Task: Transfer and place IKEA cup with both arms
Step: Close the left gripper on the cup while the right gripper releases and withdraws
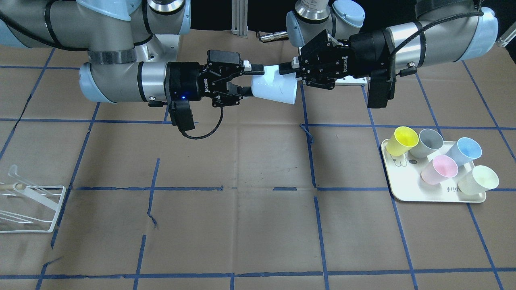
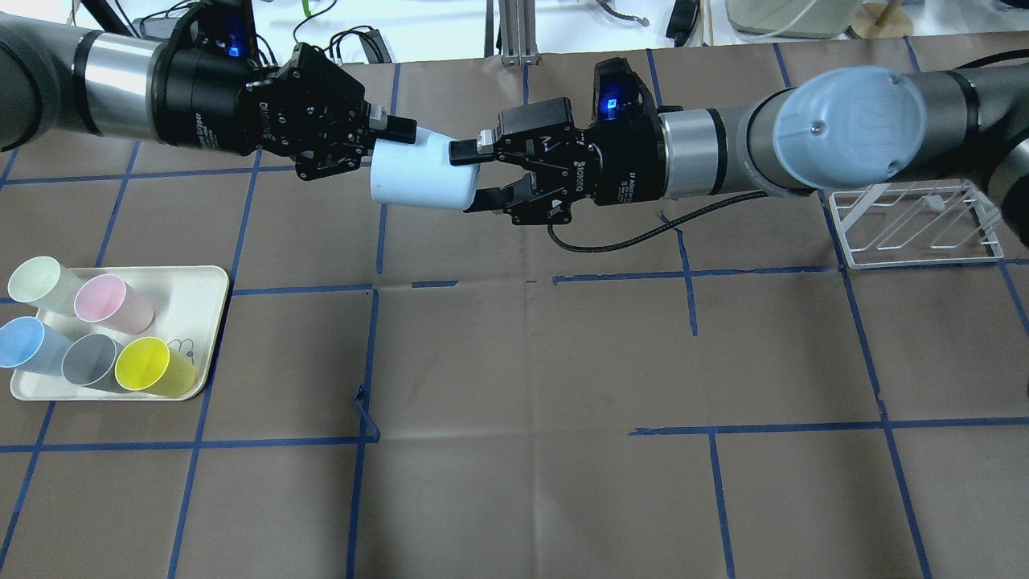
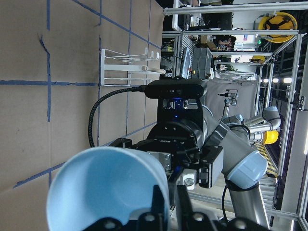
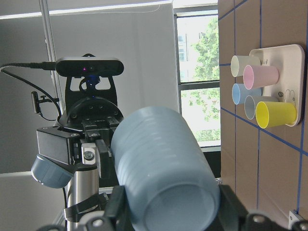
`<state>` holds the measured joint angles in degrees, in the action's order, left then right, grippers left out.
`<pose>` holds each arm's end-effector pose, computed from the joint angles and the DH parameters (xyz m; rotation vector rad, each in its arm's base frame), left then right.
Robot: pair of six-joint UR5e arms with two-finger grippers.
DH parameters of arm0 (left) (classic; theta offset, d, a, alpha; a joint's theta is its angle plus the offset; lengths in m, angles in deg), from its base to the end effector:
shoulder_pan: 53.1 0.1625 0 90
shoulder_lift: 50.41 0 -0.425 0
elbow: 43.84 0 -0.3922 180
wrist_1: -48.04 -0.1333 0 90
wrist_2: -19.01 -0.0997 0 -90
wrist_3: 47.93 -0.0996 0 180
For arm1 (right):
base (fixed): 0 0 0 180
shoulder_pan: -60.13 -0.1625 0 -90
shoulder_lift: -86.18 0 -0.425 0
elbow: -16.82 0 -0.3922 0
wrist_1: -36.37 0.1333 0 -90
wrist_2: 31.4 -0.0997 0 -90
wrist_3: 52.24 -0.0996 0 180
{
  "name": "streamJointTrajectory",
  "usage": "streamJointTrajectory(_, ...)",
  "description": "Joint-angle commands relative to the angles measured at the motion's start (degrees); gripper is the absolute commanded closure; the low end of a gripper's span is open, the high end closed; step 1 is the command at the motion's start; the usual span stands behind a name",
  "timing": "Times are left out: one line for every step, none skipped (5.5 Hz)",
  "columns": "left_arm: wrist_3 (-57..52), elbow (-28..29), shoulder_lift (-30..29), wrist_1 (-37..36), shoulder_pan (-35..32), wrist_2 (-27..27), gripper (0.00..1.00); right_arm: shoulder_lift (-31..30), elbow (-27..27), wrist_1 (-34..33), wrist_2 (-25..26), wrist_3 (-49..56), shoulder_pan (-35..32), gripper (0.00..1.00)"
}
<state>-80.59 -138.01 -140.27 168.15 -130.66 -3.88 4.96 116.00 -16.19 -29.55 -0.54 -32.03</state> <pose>-0.1226 -0.4889 0.4719 0.0465 -1.8984 -0.0544 0.2512 -0.4828 0.3777 0.0004 1.5900 0.1007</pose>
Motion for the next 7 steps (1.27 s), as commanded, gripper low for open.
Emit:
streamJointTrajectory(0.8, 0.3, 0.0, -0.1, 0.0, 0.0, 1.00, 0.0, 0.2, 0.0, -0.6, 0.0, 0.1, 0.03)
streamJointTrajectory(0.8, 0.3, 0.0, -0.1, 0.0, 0.0, 0.99, 0.0, 0.0, 0.1, 0.6, -0.2, 0.4, 0.00)
streamJointTrajectory(1.8, 0.6, 0.0, -0.1, 0.0, 0.0, 0.99, 0.1, -0.2, -0.2, 0.1, -0.3, 0.6, 0.00)
streamJointTrajectory(1.9, 0.7, 0.0, -0.1, 0.0, 0.0, 0.99, 0.1, -1.0, -0.4, 0.3, -4.2, 1.7, 0.00)
streamJointTrajectory(2.1, 0.8, 0.0, -0.2, 0.0, -0.9, 0.99, 0.2, -4.3, -0.4, 0.7, -10.0, 4.6, 0.00)
streamJointTrajectory(4.9, 1.2, 0.6, -0.9, 0.0, -6.8, 0.99, 0.3, -4.7, -1.0, 0.7, -10.2, 6.9, 0.00)
streamJointTrajectory(6.2, 1.9, 1.3, -4.7, -0.1, -15.1, 0.99, 0.5, -4.8, -1.5, 4.2, -10.0, 9.3, 0.00)
